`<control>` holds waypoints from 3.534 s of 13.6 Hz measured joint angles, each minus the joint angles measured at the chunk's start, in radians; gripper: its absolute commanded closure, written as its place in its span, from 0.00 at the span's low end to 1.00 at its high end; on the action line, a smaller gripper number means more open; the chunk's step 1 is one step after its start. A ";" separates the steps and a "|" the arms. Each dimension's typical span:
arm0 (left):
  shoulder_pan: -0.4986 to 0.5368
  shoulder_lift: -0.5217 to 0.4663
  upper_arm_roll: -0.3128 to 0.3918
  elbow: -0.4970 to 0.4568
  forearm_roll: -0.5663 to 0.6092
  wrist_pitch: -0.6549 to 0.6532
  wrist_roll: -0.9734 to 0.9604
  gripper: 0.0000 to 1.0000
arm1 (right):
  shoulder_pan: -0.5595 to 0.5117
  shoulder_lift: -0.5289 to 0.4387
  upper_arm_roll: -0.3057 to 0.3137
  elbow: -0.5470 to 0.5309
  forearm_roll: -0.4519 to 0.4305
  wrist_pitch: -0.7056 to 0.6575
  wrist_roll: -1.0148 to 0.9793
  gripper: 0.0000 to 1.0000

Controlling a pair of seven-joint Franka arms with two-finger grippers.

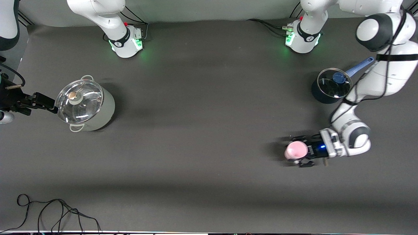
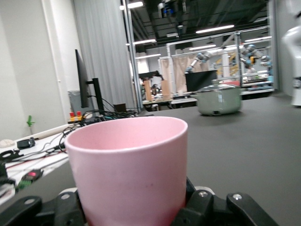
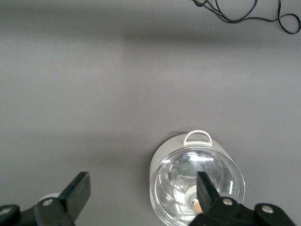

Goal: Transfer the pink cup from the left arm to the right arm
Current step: 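Lift the pink cup with the left gripper toward the table middle, then reach the right gripper to the cup rim beside the left gripper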

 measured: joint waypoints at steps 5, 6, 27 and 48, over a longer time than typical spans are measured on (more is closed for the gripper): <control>-0.120 -0.002 -0.241 0.124 -0.093 0.448 -0.151 1.00 | 0.003 -0.007 0.005 0.012 0.054 -0.002 0.150 0.00; -0.150 -0.003 -0.275 0.165 -0.093 0.532 -0.204 1.00 | 0.005 -0.015 0.009 0.017 0.058 -0.008 0.238 0.00; -0.882 -0.038 -0.397 0.724 -0.087 1.503 -0.566 1.00 | 0.327 0.240 0.044 0.473 0.066 -0.129 1.431 0.00; -0.920 -0.049 -0.362 0.739 -0.079 1.531 -0.566 1.00 | 0.350 0.422 0.182 0.605 0.066 0.011 1.504 0.01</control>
